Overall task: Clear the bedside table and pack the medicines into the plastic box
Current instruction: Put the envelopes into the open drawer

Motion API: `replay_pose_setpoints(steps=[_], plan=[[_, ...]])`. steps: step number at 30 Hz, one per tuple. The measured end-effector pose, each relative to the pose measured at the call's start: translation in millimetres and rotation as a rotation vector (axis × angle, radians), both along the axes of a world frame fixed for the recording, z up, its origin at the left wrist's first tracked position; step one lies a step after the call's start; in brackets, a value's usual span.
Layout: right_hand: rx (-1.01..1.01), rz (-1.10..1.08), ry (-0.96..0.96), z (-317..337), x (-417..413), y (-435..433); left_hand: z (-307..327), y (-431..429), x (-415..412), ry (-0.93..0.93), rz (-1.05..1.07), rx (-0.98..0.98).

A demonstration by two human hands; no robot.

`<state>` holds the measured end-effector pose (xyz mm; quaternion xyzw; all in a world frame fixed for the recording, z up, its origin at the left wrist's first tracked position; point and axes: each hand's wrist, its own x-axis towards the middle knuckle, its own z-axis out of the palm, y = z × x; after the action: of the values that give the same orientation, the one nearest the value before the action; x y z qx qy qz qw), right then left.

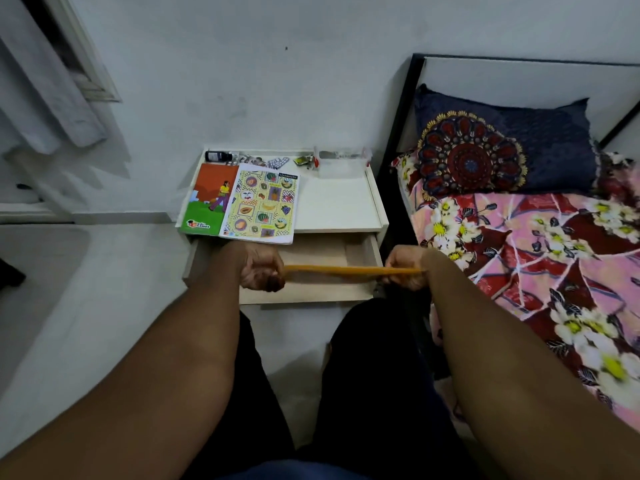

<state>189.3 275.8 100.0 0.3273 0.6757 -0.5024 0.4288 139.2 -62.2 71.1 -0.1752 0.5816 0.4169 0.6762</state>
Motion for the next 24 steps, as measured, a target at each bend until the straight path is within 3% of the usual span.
replay_pose_setpoints(steps=[3,6,11,16,19,24], plan=[[0.052,0.019,-0.002,-14,5,-12,-19,14,8,0.166,0.010,-0.191],[0.175,0.023,0.160,-41,-7,-26,-49,26,5,0.482,0.242,-0.293],[0.357,0.018,0.340,-91,-50,-42,-99,34,-16,0.583,0.456,-0.223],[0.632,0.252,0.512,-135,-98,-48,-147,38,-45,0.818,0.561,-0.189],[0.725,0.437,0.570,-162,-122,-48,-175,47,-69,0.845,0.662,-0.164],[0.768,0.821,0.554,-202,-141,-47,-207,63,-105,1.003,0.360,-0.288]])
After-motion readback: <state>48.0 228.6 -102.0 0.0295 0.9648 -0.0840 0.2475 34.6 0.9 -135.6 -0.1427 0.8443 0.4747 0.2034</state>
